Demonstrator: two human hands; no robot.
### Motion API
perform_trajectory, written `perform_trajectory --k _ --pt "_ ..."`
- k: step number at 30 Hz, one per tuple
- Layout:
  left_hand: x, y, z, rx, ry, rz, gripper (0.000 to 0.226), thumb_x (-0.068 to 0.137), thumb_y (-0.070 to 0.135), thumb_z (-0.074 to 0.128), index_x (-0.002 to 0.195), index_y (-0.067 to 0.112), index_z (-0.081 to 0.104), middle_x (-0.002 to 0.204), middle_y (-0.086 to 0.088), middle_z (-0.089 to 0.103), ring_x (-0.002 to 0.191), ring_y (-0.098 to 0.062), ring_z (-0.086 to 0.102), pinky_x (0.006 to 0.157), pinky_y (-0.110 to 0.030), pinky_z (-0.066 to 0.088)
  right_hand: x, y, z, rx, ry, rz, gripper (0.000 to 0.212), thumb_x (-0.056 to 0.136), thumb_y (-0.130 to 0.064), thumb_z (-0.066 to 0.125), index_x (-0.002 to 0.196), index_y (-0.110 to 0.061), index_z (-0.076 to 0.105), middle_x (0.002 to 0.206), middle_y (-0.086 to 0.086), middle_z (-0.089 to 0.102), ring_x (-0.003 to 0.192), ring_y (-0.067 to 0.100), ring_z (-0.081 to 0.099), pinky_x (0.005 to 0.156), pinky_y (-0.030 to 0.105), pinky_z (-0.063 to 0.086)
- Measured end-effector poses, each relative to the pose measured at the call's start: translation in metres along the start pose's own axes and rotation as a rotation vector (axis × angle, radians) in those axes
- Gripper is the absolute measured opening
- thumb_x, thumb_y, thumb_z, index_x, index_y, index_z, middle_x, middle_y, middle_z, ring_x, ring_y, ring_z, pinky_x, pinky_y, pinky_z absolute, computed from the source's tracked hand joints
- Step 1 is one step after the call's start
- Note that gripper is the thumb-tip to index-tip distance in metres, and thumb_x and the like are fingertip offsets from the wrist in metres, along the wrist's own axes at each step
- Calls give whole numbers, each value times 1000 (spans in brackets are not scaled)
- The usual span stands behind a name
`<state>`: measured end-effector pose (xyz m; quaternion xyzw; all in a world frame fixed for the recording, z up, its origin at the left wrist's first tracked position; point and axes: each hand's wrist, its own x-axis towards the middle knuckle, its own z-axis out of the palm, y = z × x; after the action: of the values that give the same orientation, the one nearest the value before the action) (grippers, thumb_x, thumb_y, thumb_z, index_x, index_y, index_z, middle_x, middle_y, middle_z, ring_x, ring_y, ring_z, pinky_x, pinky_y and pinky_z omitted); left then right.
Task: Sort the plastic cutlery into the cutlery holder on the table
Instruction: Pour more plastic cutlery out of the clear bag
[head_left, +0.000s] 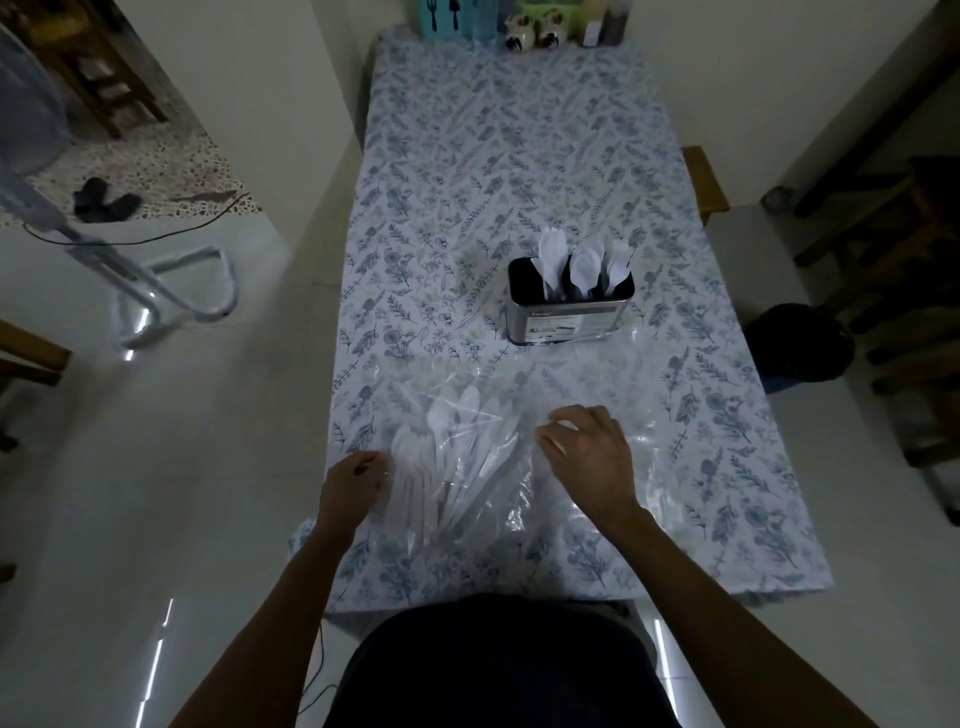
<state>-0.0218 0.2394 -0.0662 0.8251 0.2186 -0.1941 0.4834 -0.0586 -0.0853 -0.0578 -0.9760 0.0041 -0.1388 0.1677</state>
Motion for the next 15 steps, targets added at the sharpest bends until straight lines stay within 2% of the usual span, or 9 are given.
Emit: perform_trajectory --k 2,5,12,15 --pt "-1 1 -3 20 16 18 14 98 27 66 88 28 75 83 -3 75 76 -24 67 77 -41 55 -7 3 4 10 -20 38 5 80 -26 83 83 -25 79 102 -5 70 90 24 61 74 35 50" --pt "-5 10 -8 80 62 119 16 97 29 66 84 35 73 82 3 75 77 -20 71 80 -40 57 -12 5 7 17 -63 44 6 79 -26 84 83 -25 79 101 -5 70 88 23 61 75 35 52" --pt "-23 51 -24 146 103 324 25 99 20 65 82 39 70 77 19 72 66 -4 70 70 -39 60 -13 1 7 63 -73 88 7 79 -25 83 84 -24 79 100 -4 69 87 24 61 74 35 52" --pt "-31 71 -29 165 109 363 26 98 19 64 81 38 71 77 19 71 66 -8 70 63 -40 62 -13 1 9 87 -89 99 6 81 -26 81 86 -24 79 101 -3 69 87 24 62 76 35 52"
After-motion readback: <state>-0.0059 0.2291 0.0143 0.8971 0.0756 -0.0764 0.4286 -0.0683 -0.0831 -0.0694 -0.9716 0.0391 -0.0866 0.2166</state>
